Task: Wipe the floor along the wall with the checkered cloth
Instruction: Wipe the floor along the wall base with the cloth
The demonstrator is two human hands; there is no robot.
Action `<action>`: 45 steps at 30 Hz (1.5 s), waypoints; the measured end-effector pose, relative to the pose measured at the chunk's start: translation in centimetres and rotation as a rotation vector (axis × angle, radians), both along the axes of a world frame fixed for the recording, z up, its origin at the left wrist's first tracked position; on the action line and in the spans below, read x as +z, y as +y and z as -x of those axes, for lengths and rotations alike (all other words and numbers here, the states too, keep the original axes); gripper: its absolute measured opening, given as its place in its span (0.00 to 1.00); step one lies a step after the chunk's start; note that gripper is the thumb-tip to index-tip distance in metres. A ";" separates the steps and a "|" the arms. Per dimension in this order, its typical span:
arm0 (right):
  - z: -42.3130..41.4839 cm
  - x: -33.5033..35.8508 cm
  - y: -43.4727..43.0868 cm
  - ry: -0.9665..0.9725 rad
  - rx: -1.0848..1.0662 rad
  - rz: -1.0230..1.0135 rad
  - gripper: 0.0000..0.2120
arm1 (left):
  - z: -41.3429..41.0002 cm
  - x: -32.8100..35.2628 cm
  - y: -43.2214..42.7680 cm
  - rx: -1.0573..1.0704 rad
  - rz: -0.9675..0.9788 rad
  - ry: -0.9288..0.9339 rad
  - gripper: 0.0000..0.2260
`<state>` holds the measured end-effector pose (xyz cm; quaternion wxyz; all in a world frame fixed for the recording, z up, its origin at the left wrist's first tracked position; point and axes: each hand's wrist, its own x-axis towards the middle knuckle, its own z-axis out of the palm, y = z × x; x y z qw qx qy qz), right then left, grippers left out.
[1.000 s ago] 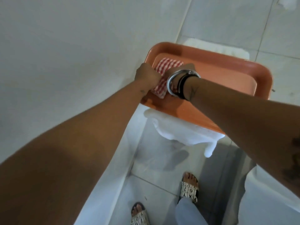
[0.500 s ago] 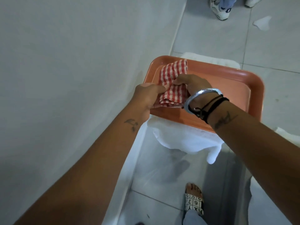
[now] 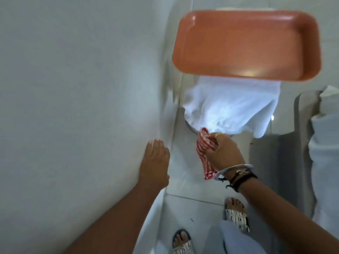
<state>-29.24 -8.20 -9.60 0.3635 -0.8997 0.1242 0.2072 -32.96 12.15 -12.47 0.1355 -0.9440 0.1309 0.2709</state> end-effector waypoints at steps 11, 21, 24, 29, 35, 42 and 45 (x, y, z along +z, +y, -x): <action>-1.9 -33.0 2.3 -0.136 0.318 0.397 0.29 | -0.3 -20.0 0.4 -0.375 -0.701 0.024 0.36; 0.3 -50.4 11.3 -0.031 0.475 0.168 0.45 | -1.6 -33.3 0.4 -0.333 -0.779 0.047 0.43; -0.1 -50.5 10.7 -0.089 0.560 0.223 0.48 | -1.8 -34.0 0.0 -0.318 -0.779 0.035 0.42; -1.4 -49.0 10.5 -0.085 0.695 0.306 0.49 | -2.0 -33.6 -0.4 -0.325 -0.750 0.025 0.41; -2.1 -49.8 9.3 -0.268 0.868 0.467 0.51 | -2.6 -35.1 -0.5 -0.304 -0.777 -0.002 0.41; -0.9 -52.3 7.1 -0.352 0.812 0.347 0.50 | -4.9 -34.5 -0.6 -0.227 -0.783 -0.055 0.38; -0.8 -52.4 6.9 -0.347 0.773 0.301 0.50 | -5.1 -33.3 -0.8 -0.189 -0.775 -0.073 0.37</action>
